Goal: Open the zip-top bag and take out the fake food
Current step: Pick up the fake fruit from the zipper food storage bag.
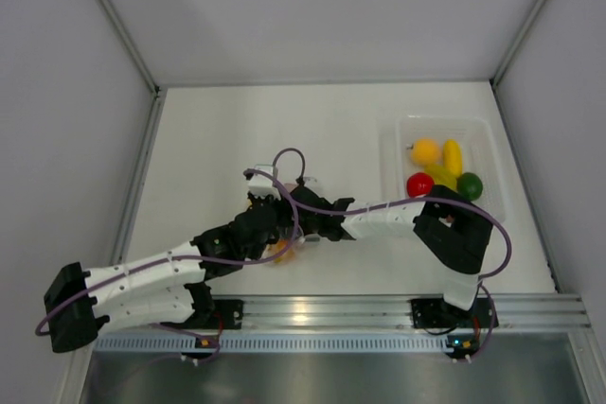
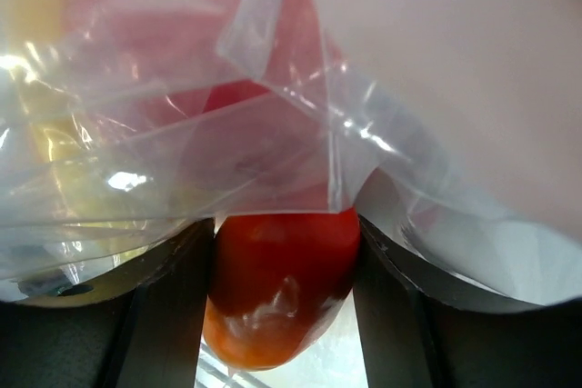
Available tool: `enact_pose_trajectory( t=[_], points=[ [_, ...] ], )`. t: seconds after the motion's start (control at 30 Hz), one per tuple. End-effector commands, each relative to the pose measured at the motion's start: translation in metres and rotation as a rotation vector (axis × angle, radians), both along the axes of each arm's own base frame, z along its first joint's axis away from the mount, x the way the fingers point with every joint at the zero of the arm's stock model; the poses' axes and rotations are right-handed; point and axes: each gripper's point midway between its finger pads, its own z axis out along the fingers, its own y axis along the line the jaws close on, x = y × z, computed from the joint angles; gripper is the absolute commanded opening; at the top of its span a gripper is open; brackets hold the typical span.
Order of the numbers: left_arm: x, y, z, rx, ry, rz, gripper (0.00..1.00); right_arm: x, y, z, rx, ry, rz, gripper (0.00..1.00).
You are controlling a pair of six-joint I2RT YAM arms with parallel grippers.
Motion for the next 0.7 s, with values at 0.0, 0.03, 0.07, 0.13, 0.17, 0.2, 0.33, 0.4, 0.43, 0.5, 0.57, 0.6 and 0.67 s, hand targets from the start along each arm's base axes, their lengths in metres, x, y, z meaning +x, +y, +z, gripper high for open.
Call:
enact_pose_trajectory(
  t=[0.0,0.03,0.07,0.13,0.17,0.2,0.33,0.4,0.43,0.5,0.57,0.6,0.67],
  points=[
    [-0.016,-0.047,0.058,-0.221,-0.080,-0.191,0.00,-0.035,0.014,-0.004,-0.053,-0.024,0.086,0.46],
    [-0.016,-0.046,0.056,-0.218,-0.078,-0.188,0.00,-0.034,0.012,-0.002,-0.054,-0.032,0.084,0.43],
    [-0.016,-0.045,0.056,-0.218,-0.079,-0.182,0.00,-0.033,0.011,0.006,-0.043,-0.048,0.076,0.41],
    [-0.015,-0.043,0.053,-0.221,-0.073,-0.173,0.00,-0.032,0.006,0.011,-0.041,-0.062,0.071,0.34],
    [-0.015,-0.043,0.054,-0.225,-0.075,-0.171,0.00,-0.032,0.005,0.018,-0.028,-0.070,0.066,0.32],
    [-0.015,-0.042,0.053,-0.224,-0.074,-0.168,0.00,-0.030,0.005,0.020,-0.022,-0.079,0.061,0.31],
    [-0.013,-0.038,0.051,-0.228,-0.071,-0.142,0.00,-0.030,-0.003,0.028,-0.010,-0.098,0.049,0.29],
    [-0.013,-0.035,0.051,-0.237,-0.072,-0.130,0.00,-0.028,-0.006,0.036,-0.003,-0.119,0.042,0.29],
    [-0.012,-0.034,0.051,-0.240,-0.073,-0.122,0.00,-0.028,-0.007,0.037,0.001,-0.124,0.041,0.29],
    [-0.013,-0.032,0.051,-0.245,-0.072,-0.119,0.00,-0.026,-0.012,0.040,0.003,-0.144,0.034,0.27],
    [-0.012,-0.031,0.050,-0.246,-0.071,-0.112,0.00,-0.025,-0.012,0.045,0.013,-0.166,0.042,0.25],
    [-0.013,-0.031,0.050,-0.256,-0.068,-0.111,0.00,-0.023,-0.013,0.046,0.006,-0.174,0.037,0.24],
    [-0.013,-0.030,0.049,-0.268,-0.064,-0.106,0.00,-0.021,-0.014,0.048,0.001,-0.200,0.043,0.21]
  ],
)
